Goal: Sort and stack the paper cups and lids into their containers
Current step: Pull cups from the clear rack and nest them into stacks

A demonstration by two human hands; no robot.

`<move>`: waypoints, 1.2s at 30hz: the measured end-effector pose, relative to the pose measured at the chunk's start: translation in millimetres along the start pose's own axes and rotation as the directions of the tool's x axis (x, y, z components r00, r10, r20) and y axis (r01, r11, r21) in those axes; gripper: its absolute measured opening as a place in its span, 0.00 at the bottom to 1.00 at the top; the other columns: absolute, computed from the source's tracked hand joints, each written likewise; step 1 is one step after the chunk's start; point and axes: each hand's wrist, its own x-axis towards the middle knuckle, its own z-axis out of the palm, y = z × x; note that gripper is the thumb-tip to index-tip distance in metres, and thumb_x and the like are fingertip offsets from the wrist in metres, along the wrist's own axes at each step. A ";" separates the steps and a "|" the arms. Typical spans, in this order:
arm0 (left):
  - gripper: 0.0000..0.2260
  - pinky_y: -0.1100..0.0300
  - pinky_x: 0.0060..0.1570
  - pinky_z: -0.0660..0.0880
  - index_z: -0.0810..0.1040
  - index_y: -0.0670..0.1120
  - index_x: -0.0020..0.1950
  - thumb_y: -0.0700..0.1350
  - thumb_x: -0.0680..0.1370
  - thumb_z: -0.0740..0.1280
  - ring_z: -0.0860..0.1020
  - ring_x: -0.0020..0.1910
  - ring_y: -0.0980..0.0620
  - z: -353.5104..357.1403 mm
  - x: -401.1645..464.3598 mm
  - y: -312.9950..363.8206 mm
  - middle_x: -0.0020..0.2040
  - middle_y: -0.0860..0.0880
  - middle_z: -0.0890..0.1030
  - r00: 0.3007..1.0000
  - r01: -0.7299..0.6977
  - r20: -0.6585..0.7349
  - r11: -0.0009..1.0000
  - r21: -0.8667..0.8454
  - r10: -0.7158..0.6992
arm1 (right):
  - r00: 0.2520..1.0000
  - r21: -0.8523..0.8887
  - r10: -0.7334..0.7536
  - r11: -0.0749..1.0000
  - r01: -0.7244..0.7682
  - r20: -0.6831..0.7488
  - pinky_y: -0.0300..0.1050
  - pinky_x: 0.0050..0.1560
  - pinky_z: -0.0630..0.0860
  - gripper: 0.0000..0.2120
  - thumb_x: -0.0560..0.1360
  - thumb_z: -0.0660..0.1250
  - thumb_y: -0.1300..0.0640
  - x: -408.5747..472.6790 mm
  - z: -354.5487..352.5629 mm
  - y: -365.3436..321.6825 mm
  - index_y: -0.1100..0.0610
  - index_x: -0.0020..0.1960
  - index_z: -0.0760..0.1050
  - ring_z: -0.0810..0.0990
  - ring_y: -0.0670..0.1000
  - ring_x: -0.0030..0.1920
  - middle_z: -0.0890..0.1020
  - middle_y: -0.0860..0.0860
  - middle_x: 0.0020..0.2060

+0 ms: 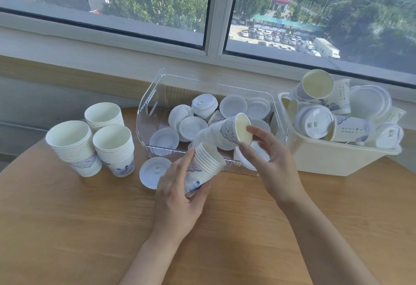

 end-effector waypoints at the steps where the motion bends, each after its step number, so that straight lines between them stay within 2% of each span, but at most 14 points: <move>1: 0.35 0.54 0.61 0.75 0.69 0.50 0.78 0.46 0.74 0.80 0.72 0.59 0.66 0.4 -0.3 -0.4 0.63 0.60 0.75 1.000 -0.009 0.005 1.000 0.002 0.009 | 1.000 0.030 0.004 1.000 -0.004 0.007 0.40 0.71 0.68 0.22 0.76 0.75 0.44 -0.6 -1.5 -0.1 0.45 0.69 0.78 0.77 0.40 0.67 0.84 0.42 0.61; 4: 0.35 0.51 0.61 0.75 0.69 0.50 0.78 0.46 0.74 0.80 0.72 0.60 0.64 -0.1 -0.6 0.1 0.64 0.58 0.76 1.000 -0.004 0.016 1.000 -0.005 0.004 | 0.999 0.045 -0.004 0.999 0.003 0.038 0.53 0.73 0.71 0.22 0.76 0.74 0.40 -2.6 -3.2 -0.1 0.47 0.67 0.80 0.80 0.46 0.65 0.85 0.46 0.59; 6: 0.35 0.52 0.62 0.75 0.69 0.50 0.78 0.46 0.74 0.80 0.72 0.61 0.64 -0.5 -0.7 0.3 0.64 0.58 0.76 1.000 0.005 0.006 1.000 -0.010 -0.005 | 0.998 0.029 -0.011 1.000 0.009 0.065 0.57 0.72 0.72 0.20 0.76 0.72 0.40 -4.1 -4.3 -0.3 0.48 0.65 0.80 0.81 0.46 0.64 0.86 0.46 0.58; 9: 0.36 0.56 0.63 0.72 0.68 0.51 0.78 0.44 0.73 0.80 0.70 0.62 0.69 -0.6 -0.5 0.6 0.64 0.62 0.74 1.000 -0.003 0.000 1.000 -0.008 0.003 | 0.999 -0.045 0.003 0.999 -0.001 0.052 0.54 0.71 0.73 0.20 0.75 0.72 0.38 -6.1 -6.2 1.1 0.46 0.62 0.81 0.81 0.44 0.62 0.86 0.45 0.55; 11: 0.34 0.58 0.63 0.70 0.69 0.50 0.78 0.46 0.74 0.79 0.70 0.64 0.69 -0.4 -0.4 1.8 0.66 0.61 0.74 0.999 -0.037 0.024 0.999 -0.005 0.037 | 0.999 -0.089 0.018 0.996 -0.013 0.048 0.49 0.68 0.74 0.20 0.73 0.71 0.36 -8.2 -5.6 2.0 0.45 0.60 0.81 0.80 0.42 0.60 0.85 0.43 0.53; 14: 0.32 0.61 0.65 0.68 0.69 0.49 0.79 0.52 0.76 0.73 0.74 0.65 0.61 0.4 -0.8 4.5 0.69 0.57 0.76 0.993 -0.096 0.075 0.995 0.008 0.095 | 0.995 -0.153 0.026 0.988 -0.010 0.100 0.37 0.60 0.72 0.24 0.69 0.68 0.32 -11.5 0.1 1.4 0.44 0.60 0.80 0.78 0.38 0.59 0.83 0.40 0.53; 17: 0.31 0.59 0.65 0.69 0.70 0.48 0.78 0.55 0.77 0.71 0.76 0.65 0.57 1.3 -0.8 5.1 0.69 0.56 0.77 0.992 -0.102 0.069 0.995 0.000 0.102 | 0.990 -0.186 0.007 0.982 0.020 0.143 0.29 0.60 0.69 0.22 0.76 0.70 0.34 -13.4 6.1 1.1 0.44 0.64 0.78 0.76 0.38 0.64 0.82 0.39 0.57; 22: 0.33 0.58 0.65 0.70 0.70 0.48 0.78 0.52 0.76 0.75 0.76 0.65 0.57 2.2 -1.3 4.4 0.68 0.57 0.77 0.994 -0.097 0.043 0.995 0.007 0.097 | 0.991 -0.122 -0.078 0.988 0.091 0.104 0.42 0.73 0.68 0.24 0.81 0.61 0.39 -21.3 15.1 -1.8 0.40 0.77 0.69 0.70 0.39 0.74 0.76 0.35 0.69; 25: 0.33 0.54 0.64 0.73 0.70 0.48 0.78 0.52 0.76 0.76 0.77 0.65 0.55 3.1 -1.0 3.9 0.67 0.56 0.77 0.993 -0.110 0.033 0.994 -0.004 0.111 | 0.982 -0.127 -0.130 0.981 0.148 0.134 0.41 0.79 0.60 0.25 0.84 0.60 0.44 -32.8 25.9 -5.5 0.38 0.80 0.62 0.57 0.36 0.80 0.65 0.35 0.78; 28: 0.32 0.56 0.64 0.72 0.70 0.48 0.78 0.53 0.76 0.75 0.76 0.67 0.59 3.8 -2.1 5.3 0.68 0.59 0.76 0.994 -0.111 0.022 0.994 -0.024 0.111 | 0.972 -0.134 -0.157 0.974 0.182 0.177 0.45 0.81 0.54 0.26 0.85 0.59 0.45 -42.9 38.8 -0.9 0.39 0.82 0.57 0.49 0.37 0.82 0.58 0.38 0.82; 31: 0.30 0.55 0.64 0.73 0.69 0.48 0.78 0.55 0.78 0.71 0.74 0.68 0.62 3.0 -2.7 5.0 0.70 0.59 0.75 0.992 -0.121 0.032 0.992 -0.043 0.123 | 0.966 -0.127 -0.150 0.976 0.179 0.210 0.45 0.82 0.52 0.27 0.85 0.59 0.45 -47.6 49.4 3.8 0.40 0.82 0.57 0.48 0.37 0.82 0.57 0.39 0.83; 34: 0.30 0.49 0.61 0.77 0.70 0.45 0.78 0.56 0.79 0.69 0.78 0.66 0.54 1.9 -2.0 2.6 0.69 0.52 0.78 0.989 -0.135 0.056 0.991 -0.021 0.136 | 0.957 -0.139 -0.150 0.972 0.189 0.249 0.42 0.82 0.52 0.26 0.85 0.59 0.44 -49.1 50.3 6.3 0.40 0.82 0.58 0.48 0.36 0.81 0.58 0.40 0.82; 36: 0.30 0.51 0.60 0.77 0.71 0.45 0.78 0.56 0.79 0.70 0.79 0.64 0.52 1.5 -1.2 3.3 0.68 0.52 0.79 0.993 -0.112 0.026 0.994 0.016 0.112 | 0.958 -0.181 -0.164 0.961 0.209 0.235 0.39 0.80 0.53 0.24 0.86 0.59 0.44 -47.5 45.9 9.4 0.39 0.81 0.60 0.51 0.37 0.81 0.59 0.41 0.82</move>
